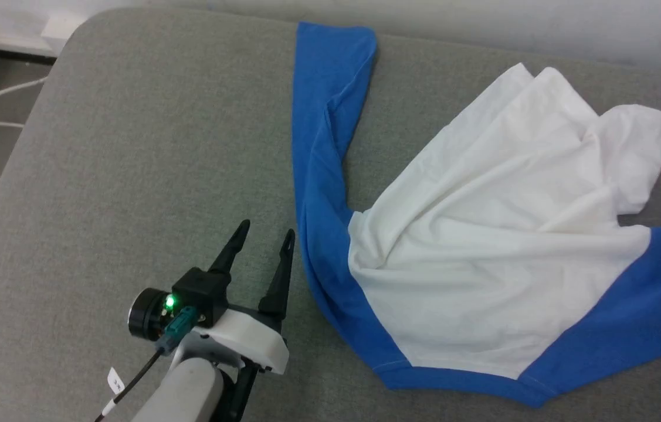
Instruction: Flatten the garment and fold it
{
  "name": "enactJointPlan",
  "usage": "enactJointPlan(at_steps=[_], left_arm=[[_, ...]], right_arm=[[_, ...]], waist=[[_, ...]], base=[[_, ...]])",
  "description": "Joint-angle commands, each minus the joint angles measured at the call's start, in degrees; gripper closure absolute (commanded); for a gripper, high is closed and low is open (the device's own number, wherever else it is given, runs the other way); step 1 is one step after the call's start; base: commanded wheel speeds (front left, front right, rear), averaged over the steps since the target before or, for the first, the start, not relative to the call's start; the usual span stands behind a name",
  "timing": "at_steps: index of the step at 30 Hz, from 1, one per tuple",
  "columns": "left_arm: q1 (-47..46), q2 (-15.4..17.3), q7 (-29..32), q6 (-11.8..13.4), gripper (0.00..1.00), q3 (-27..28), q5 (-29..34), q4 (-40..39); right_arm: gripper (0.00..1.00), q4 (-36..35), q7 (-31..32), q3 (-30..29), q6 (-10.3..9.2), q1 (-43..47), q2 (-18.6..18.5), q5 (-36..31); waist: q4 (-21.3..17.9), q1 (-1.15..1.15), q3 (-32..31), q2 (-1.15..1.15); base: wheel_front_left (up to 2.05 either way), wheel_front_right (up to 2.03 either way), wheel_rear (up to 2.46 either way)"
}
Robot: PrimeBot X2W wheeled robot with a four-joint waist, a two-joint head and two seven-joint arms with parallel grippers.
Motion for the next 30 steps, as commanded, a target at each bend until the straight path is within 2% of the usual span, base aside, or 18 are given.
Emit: enactJointPlan(at_steps=[1,5,10,14,20,25,30], left_arm=[[1.18,0.30,-0.27,-0.19,0.00,0.71,-0.01,0.23],[2.56,0.50,-0.27,-0.25,0.00,1.67,-0.48,0.10],[5.13,0.65,-0.27,0.23,0.00,4.13,-0.88,-1.16],[7.56,0.39,-0.27,0.48,0.00,6.60,-0.92,-2.66],[10.69,0.32,-0.27,0.83,0.00,11.27,-0.33,-4.44],[12.55,-0.16,-0.27,0.12,0.00,12.46,1.00,-4.65],[13.53,-1.08,-0.27,-0.56,0.00,12.84,1.83,-4.26]], right_arm=[[0.00,-0.72,-2.44,0.76,-0.13,-1.46,1.18,1.60],[0.00,-2.31,-5.69,1.15,-0.13,-1.87,2.85,4.69],[0.00,-8.52,-8.35,0.11,-0.13,2.28,6.03,10.01],[0.00,-17.19,-9.03,-2.76,-0.13,10.26,9.85,14.15],[0.00,-32.94,-8.99,-4.94,-0.13,25.50,18.31,17.91],[0.00,-42.58,-2.96,-0.60,-0.13,35.75,22.08,18.40],[0.00,-48.25,10.04,7.22,-0.13,41.04,20.65,20.78]], waist=[[-3.55,0.00,-4.29,0.01],[-5.23,0.00,-6.82,0.01],[-7.63,0.00,-10.29,0.01],[-9.18,0.00,-11.97,0.01],[-11.03,0.00,-12.72,0.01],[-11.91,0.00,-12.61,0.01],[-12.28,0.00,-12.27,0.01]], base=[[0.00,0.00,0.00],[0.00,0.00,0.00],[0.00,0.00,0.00],[0.00,0.00,0.00],[0.00,0.00,0.00],[0.00,0.00,0.00],[0.00,0.00,0.00]])
